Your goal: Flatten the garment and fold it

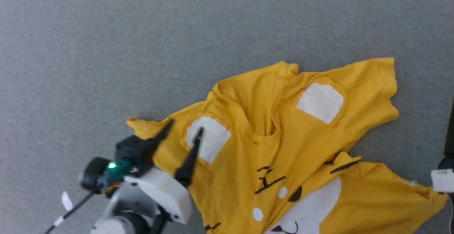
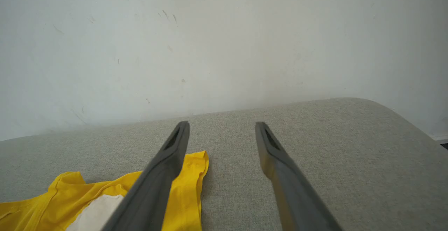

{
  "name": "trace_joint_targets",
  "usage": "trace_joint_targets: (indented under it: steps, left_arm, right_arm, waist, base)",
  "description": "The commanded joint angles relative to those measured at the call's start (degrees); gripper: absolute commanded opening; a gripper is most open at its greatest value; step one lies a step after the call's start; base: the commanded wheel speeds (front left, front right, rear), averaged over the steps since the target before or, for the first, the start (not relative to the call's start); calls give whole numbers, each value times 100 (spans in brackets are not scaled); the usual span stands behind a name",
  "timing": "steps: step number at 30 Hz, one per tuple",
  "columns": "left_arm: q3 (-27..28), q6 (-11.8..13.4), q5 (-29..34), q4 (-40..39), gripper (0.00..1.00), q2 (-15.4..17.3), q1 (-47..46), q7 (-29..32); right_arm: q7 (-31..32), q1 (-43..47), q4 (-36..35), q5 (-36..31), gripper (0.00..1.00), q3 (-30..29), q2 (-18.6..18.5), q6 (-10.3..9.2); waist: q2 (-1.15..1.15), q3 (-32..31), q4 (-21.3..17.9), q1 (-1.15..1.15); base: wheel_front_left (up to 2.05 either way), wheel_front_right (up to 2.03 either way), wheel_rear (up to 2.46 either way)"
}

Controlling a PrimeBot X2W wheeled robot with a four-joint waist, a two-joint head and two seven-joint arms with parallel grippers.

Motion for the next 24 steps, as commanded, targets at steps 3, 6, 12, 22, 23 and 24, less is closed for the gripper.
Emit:
trace_joint_targets:
  steps: [3, 6, 12, 22, 23, 24]
  left_arm:
    - [339, 394, 438, 188, 100, 352, 23, 75]
    - [502, 673, 675, 282, 100, 475, 79, 148]
    - [84, 467, 819, 311, 100, 340, -168, 151]
    - [-454, -128, 869, 1579, 33, 309, -960, 799]
    - [-471, -179, 821, 1674, 0, 299, -994, 842]
    - [-489, -234, 777, 1749, 0, 299, -1021, 882]
  right_arm:
    - [14, 10, -28, -4, 100, 2, 13, -5]
    - [1, -2, -12, 7, 100, 22, 13, -5]
    - [-23, -33, 38, 29, 100, 38, 13, -5]
    - [-9, -127, 58, 8, 100, 96, 13, -5]
    - [-11, -129, 63, 12, 100, 95, 13, -5]
    - [-14, -131, 69, 19, 100, 91, 13, -5]
  waist:
    - [-1, 51, -41, 0]
    - [-1, 97, -75, 0]
    - [-1, 177, -90, 0]
    - [-1, 255, -173, 0]
    - [-1, 263, -192, 0]
    - [-1, 275, -213, 0]
  base:
    - [0, 0, 0]
    - [0, 0, 0]
    - [0, 0, 0]
    - [0, 0, 0]
    - [0, 0, 0]
    - [0, 0, 0]
